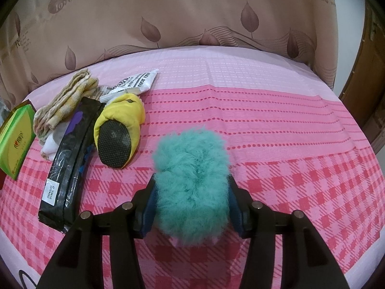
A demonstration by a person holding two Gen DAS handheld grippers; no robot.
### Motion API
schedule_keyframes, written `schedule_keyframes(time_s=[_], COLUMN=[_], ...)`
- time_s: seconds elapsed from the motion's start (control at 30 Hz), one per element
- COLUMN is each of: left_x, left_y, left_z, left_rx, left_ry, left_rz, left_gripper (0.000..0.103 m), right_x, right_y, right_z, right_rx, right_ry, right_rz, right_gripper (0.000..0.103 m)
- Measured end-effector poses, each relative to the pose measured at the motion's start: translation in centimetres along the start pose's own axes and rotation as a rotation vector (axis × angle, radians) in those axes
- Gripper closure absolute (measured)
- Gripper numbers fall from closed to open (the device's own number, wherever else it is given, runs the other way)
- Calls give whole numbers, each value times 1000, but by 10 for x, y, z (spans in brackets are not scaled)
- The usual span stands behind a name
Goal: Organize soft objects
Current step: 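Push the white glove inside the tin with the left gripper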
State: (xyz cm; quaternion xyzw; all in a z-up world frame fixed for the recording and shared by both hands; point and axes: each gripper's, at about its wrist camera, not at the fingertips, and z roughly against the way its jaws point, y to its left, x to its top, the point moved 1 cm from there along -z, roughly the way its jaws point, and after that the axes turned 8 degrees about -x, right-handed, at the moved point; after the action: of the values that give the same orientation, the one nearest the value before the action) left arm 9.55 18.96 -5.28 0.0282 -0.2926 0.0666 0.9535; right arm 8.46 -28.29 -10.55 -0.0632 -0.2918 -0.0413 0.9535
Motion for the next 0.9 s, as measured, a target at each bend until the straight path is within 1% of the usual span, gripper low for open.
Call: schedule_keyframes(time_s=[0.2,0.43,0.53,0.73,0.8,0.9], left_x=[-17,-37,-44,-46,-47,-47], left_y=[9,20,29,36,37,36], left_z=[15,12,12,12,10,11], left_rx=[9,56,49,48,48,50], left_ry=[-40,-27,-34,-73,-73,-82], left_rz=[10,-11,18,32,36,28], left_gripper=[63,63,63,63,63,63], right_x=[1,1,1,0,1,0], right_y=[3,4,5,4,4,3], right_z=[0,0,1,0,0,1], right_rx=[-19,-36,-38,-35,-36,-30], right_ry=[-3,-6,-5,-4,-5,-7], right_rz=[15,35,39,38,40,48], right_gripper=[55,58,59,59,59,62])
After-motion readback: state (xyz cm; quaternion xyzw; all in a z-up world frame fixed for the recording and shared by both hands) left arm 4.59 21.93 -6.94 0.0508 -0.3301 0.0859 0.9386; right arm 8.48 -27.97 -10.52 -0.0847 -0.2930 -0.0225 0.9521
